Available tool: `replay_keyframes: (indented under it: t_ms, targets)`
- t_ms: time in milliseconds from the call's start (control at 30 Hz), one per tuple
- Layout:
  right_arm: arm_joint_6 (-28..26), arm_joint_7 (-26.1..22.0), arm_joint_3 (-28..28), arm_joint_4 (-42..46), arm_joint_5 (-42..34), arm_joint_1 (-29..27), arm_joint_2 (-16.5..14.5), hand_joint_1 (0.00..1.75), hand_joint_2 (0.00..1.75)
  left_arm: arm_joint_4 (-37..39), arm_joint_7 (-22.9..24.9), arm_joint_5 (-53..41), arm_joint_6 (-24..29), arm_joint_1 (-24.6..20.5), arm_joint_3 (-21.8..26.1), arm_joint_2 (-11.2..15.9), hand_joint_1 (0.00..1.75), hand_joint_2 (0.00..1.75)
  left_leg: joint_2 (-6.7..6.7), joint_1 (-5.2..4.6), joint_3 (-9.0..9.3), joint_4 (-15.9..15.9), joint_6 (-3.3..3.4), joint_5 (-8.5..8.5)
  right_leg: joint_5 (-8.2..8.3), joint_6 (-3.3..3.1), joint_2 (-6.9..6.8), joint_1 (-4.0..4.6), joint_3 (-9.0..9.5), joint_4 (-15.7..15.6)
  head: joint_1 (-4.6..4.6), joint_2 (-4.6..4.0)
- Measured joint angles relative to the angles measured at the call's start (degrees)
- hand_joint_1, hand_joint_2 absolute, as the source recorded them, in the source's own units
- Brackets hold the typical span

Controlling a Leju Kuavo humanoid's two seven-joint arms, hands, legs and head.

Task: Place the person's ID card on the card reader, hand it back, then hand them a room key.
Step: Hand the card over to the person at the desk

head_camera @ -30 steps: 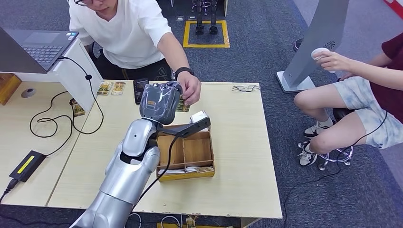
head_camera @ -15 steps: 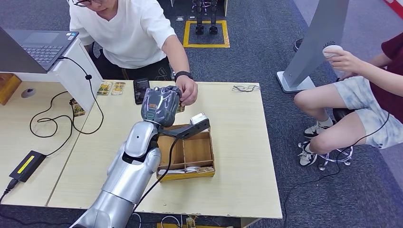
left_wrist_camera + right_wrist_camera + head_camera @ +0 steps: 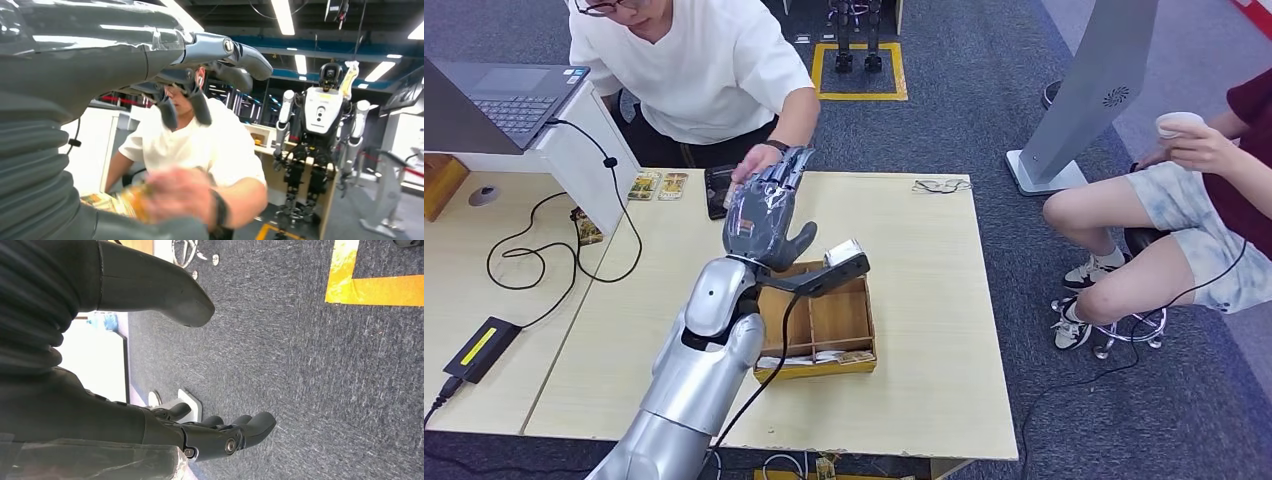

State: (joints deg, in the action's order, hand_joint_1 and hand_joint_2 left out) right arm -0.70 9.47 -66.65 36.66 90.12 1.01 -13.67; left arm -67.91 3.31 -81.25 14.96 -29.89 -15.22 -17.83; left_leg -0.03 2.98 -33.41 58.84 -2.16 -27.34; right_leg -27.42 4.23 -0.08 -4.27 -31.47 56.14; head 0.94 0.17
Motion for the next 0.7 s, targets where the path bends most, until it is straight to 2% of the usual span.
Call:
replay_keyframes:
  t_ms: [467, 700]
  targets:
    - [-0.1, -0.1, -4.5, 1.4, 0.0, 0.5, -0.8, 0.00, 1.75, -13.7, -5.5, 14.7, -0.2, 9.7, 0.1, 0.7, 0.00, 1.75, 0.00, 0.00, -0.02, 0.0, 0.00, -0.01, -0.01, 0.00, 0.00, 0.00, -0.01, 0.0, 0.00, 0.00]
    - [0.0, 0.1, -6.6, 2.5, 0.0, 0.7, -1.6, 0.00, 1.75, -18.0, -6.5, 17.8, 0.2, 14.0, 0.1, 1.6, 0.00, 1.75, 0.01, 0.00, -0.01, 0.0, 0.00, -0.01, -0.02, 0.00, 0.00, 0.00, 0.00, 0.0, -0.01, 0.00]
